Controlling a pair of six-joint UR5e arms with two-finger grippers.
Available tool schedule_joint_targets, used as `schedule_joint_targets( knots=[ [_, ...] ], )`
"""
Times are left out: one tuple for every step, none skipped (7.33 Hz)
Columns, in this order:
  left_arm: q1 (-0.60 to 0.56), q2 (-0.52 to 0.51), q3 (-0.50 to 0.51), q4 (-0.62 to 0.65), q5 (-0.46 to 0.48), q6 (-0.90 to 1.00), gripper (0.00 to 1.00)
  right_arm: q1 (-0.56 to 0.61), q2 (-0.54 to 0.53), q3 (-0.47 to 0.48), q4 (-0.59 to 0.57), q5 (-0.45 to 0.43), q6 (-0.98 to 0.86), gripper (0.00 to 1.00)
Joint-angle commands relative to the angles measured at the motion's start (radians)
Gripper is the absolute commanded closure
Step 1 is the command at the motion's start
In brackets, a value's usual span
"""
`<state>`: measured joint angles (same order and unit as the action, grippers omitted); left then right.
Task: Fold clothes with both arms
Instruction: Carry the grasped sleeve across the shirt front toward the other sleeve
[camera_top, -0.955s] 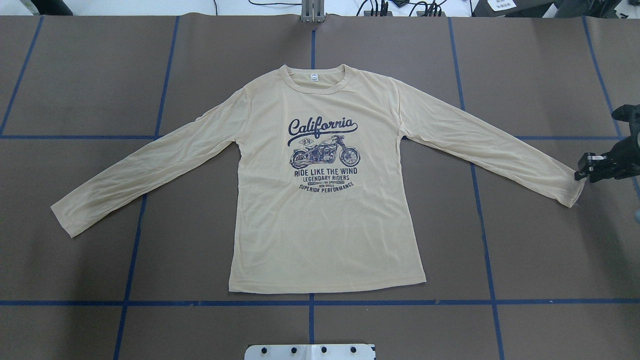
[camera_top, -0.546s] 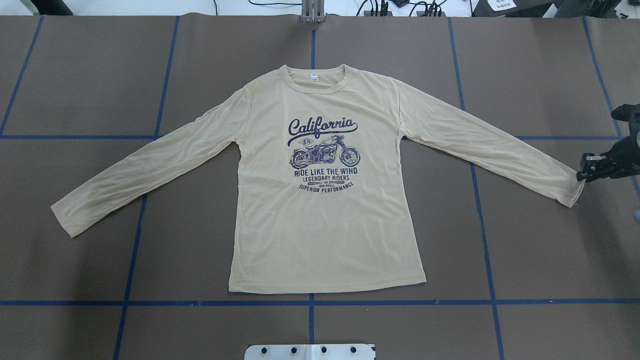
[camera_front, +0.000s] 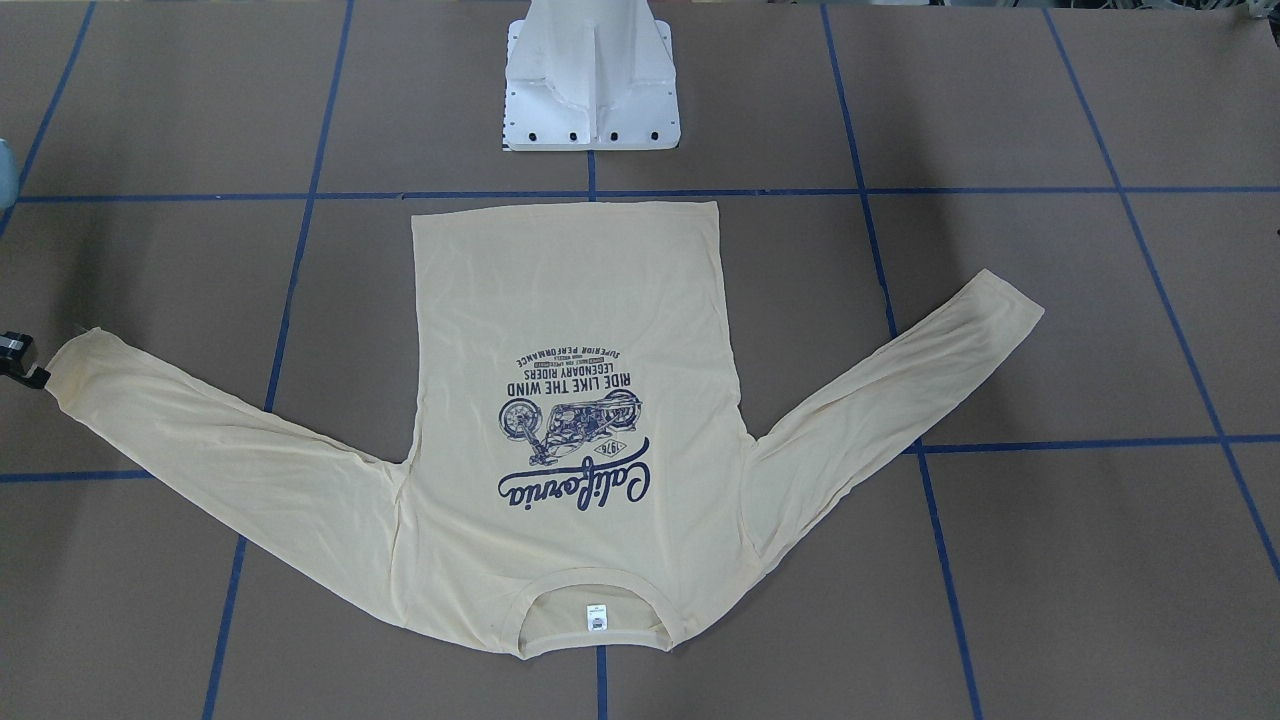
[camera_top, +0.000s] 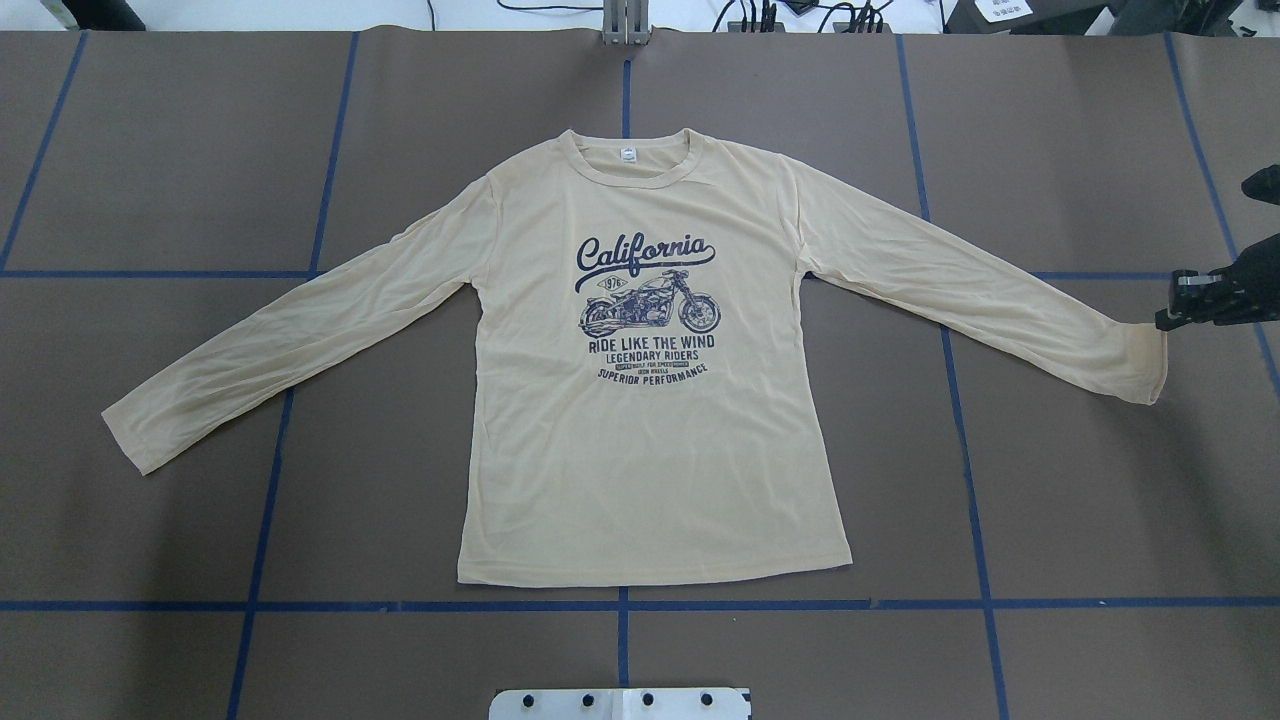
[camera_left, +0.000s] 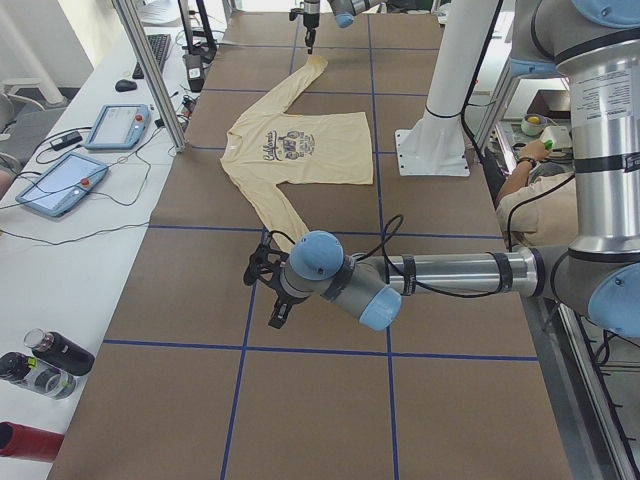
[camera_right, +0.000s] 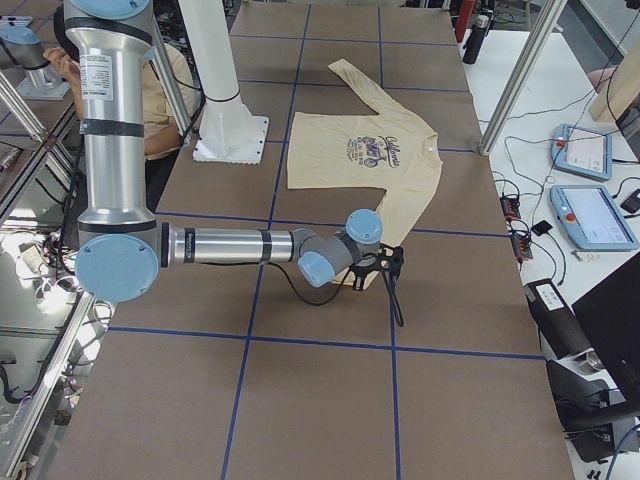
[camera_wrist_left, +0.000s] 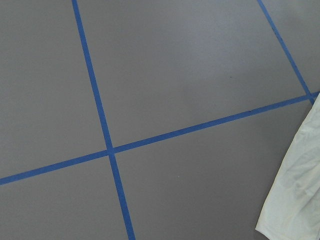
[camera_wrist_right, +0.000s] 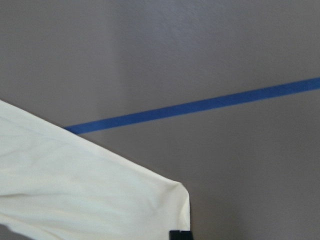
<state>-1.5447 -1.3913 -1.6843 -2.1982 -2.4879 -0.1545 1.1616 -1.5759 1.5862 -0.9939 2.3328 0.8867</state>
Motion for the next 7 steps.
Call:
schedule_joint_targets(
  knots=[
    [-0.002,0.000,-0.003,0.000,-0.016,0.001,0.01,0.013,0.116,0.220,-0.293,0.017,0.061,1.00],
    [0.000,0.000,-0.003,-0.001,-0.016,0.001,0.01,0.010,0.229,0.272,-0.437,0.011,0.114,1.00],
    [0.000,-0.002,-0.003,-0.002,-0.016,0.001,0.01,-0.023,0.358,0.271,-0.522,0.003,0.214,1.00],
    [0.000,-0.002,-0.002,-0.002,-0.016,0.001,0.01,-0.090,0.440,0.267,-0.535,-0.065,0.306,1.00],
    [0.000,-0.005,-0.002,-0.002,-0.016,0.001,0.01,-0.162,0.511,0.258,-0.534,-0.142,0.380,1.00],
    [0.000,-0.005,0.003,-0.002,-0.014,0.001,0.01,-0.218,0.566,0.253,-0.532,-0.188,0.388,1.00],
    [0.000,-0.005,0.006,-0.002,-0.014,0.001,0.01,-0.273,0.642,0.233,-0.528,-0.248,0.402,1.00]
  ],
)
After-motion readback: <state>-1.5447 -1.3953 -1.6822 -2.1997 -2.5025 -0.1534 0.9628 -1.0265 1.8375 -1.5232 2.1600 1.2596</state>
